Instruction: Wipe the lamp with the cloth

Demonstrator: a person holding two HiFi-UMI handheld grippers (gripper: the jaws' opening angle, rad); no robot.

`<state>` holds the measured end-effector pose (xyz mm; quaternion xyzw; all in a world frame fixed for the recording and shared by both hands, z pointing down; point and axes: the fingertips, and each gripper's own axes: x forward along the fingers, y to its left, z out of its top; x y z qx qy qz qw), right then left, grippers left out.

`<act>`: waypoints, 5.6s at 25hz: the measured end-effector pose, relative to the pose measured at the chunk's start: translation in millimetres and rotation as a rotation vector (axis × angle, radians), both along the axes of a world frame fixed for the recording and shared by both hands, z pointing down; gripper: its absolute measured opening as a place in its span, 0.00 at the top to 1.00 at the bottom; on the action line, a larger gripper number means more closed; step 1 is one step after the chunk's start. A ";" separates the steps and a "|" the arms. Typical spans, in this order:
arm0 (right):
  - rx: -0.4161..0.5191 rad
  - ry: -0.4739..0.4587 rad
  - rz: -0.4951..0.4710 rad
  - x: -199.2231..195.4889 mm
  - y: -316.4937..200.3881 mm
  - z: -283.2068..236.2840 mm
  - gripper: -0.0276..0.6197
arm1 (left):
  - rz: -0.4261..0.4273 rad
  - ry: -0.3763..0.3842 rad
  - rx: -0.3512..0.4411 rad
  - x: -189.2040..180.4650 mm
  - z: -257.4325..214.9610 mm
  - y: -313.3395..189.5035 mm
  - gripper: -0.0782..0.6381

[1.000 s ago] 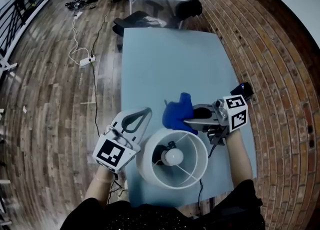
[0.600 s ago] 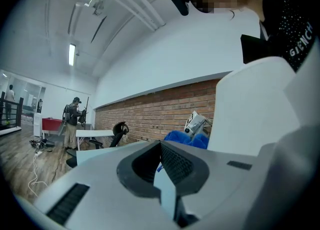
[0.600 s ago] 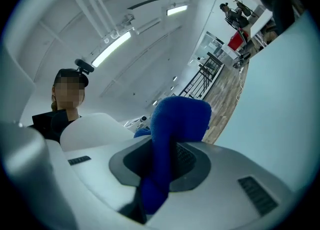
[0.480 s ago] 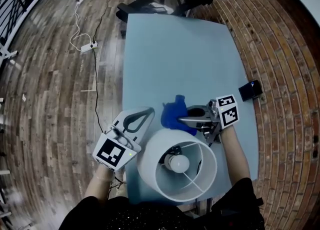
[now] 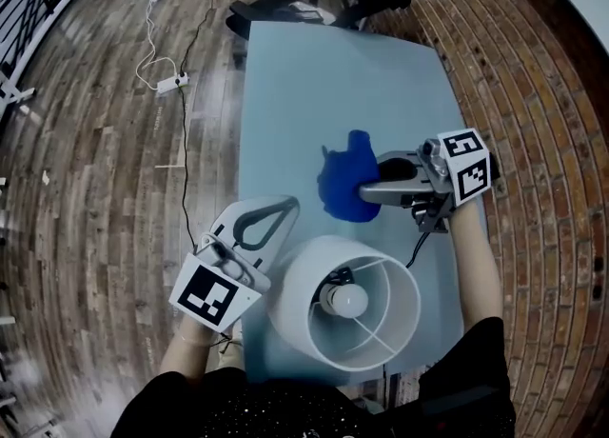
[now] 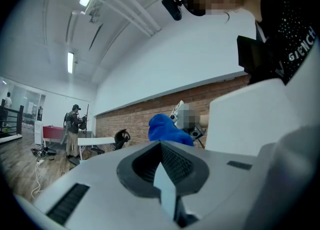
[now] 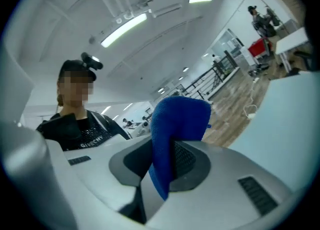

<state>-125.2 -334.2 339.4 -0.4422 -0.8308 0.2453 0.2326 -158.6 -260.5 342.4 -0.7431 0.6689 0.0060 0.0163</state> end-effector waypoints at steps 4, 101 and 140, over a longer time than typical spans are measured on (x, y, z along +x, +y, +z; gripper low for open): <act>-0.052 -0.155 -0.248 0.4 53.5 -78.3 0.84 | -0.017 0.000 0.065 -2.6 -35.6 33.2 0.88; 0.983 0.124 1.442 36.4 245.1 54.0 0.84 | 0.747 0.010 -0.076 24.7 6.1 165.1 0.88; 1.801 0.130 1.435 69.2 144.8 189.7 0.84 | 0.439 0.138 -0.195 -49.6 134.9 205.4 0.88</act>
